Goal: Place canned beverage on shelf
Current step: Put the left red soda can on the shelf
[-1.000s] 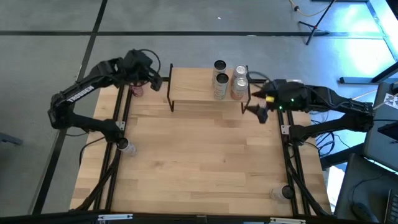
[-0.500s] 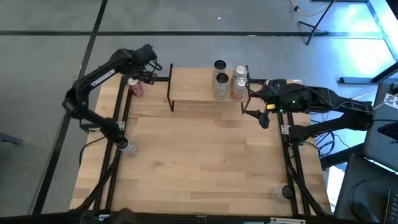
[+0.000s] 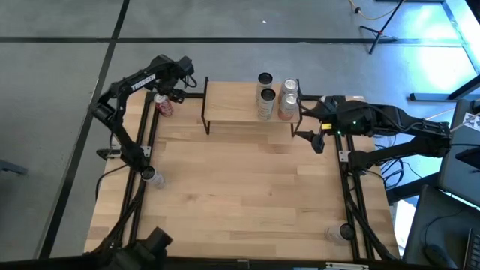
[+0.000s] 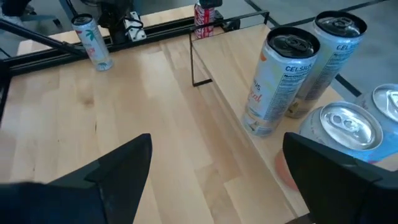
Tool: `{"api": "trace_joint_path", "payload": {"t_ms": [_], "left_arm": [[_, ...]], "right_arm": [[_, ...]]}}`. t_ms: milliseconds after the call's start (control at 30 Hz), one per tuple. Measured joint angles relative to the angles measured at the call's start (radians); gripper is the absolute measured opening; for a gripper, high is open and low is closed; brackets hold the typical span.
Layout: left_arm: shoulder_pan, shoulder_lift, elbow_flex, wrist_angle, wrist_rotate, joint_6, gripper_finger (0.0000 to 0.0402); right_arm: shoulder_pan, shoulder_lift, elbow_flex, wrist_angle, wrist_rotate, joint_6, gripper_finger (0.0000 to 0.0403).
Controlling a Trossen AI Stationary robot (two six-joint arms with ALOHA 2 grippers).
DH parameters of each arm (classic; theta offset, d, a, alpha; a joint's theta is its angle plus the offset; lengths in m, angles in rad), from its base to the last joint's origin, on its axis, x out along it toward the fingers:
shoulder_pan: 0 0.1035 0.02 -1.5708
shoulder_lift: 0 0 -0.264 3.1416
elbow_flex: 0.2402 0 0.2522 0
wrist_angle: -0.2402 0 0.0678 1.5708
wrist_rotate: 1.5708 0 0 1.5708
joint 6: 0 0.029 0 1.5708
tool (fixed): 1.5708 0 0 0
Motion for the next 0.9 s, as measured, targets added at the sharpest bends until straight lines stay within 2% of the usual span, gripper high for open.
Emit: {"api": "trace_joint_path", "payload": {"t_ms": [233, 467, 667, 900], "left_arm": [[0.036, 0.002, 0.000, 0.064, 0.053, 0.028, 0.0357], [0.049, 0.038, 0.000, 0.050, 0.105, 0.043, 0.0357], [0.048, 0.103, 0.000, 0.013, 0.083, 0.032, 0.0357], [0.043, 0.116, 0.000, 0.002, 0.080, 0.031, 0.0357]], "right_arm": [[0.000, 0.000, 0.000, 0.001, 0.000, 0.030, 0.0351], [0.000, 0.000, 0.000, 0.002, 0.000, 0.036, 0.0351], [0.000, 0.000, 0.000, 0.003, 0.000, 0.038, 0.0351], [0.000, 0.000, 0.000, 0.003, 0.000, 0.042, 0.0351]]}}
